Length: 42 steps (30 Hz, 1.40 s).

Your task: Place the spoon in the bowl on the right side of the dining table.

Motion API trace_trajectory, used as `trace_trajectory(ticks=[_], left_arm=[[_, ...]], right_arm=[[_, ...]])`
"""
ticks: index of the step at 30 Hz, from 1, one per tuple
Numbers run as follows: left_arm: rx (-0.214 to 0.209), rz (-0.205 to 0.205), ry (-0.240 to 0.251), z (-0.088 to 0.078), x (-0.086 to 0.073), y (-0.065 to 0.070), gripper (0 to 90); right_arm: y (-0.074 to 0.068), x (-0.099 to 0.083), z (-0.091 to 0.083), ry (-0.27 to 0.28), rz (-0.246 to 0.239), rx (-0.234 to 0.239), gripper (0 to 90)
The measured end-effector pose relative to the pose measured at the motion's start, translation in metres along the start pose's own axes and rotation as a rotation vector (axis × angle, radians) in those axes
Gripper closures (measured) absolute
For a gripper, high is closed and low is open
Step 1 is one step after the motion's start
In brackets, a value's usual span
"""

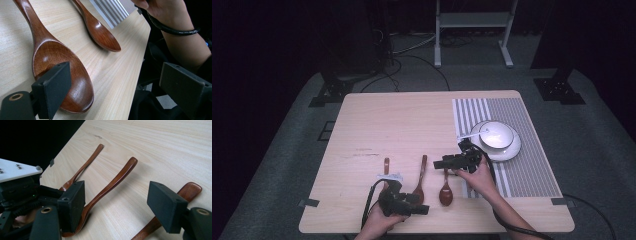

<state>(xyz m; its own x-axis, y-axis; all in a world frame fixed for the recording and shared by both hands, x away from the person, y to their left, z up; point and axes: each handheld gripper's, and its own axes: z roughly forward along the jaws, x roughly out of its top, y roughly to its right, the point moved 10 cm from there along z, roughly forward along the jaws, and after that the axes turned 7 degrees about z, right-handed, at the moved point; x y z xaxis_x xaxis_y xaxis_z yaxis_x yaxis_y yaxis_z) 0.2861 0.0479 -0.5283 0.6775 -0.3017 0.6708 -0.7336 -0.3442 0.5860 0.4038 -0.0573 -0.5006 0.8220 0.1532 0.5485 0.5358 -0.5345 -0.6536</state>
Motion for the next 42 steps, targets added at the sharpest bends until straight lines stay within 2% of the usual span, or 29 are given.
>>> trace_trajectory(ticks=[27,42], left_arm=[[-0.002,-0.005,0.004,0.0,0.001,-0.001,9.3],[-0.004,-0.003,0.003,0.0,0.001,-0.001,9.3]], right_arm=[[0.008,0.001,0.03,-0.075,0.016,-0.028,29.8],[0.012,0.004,0.047,-0.095,0.024,-0.051,33.7]])
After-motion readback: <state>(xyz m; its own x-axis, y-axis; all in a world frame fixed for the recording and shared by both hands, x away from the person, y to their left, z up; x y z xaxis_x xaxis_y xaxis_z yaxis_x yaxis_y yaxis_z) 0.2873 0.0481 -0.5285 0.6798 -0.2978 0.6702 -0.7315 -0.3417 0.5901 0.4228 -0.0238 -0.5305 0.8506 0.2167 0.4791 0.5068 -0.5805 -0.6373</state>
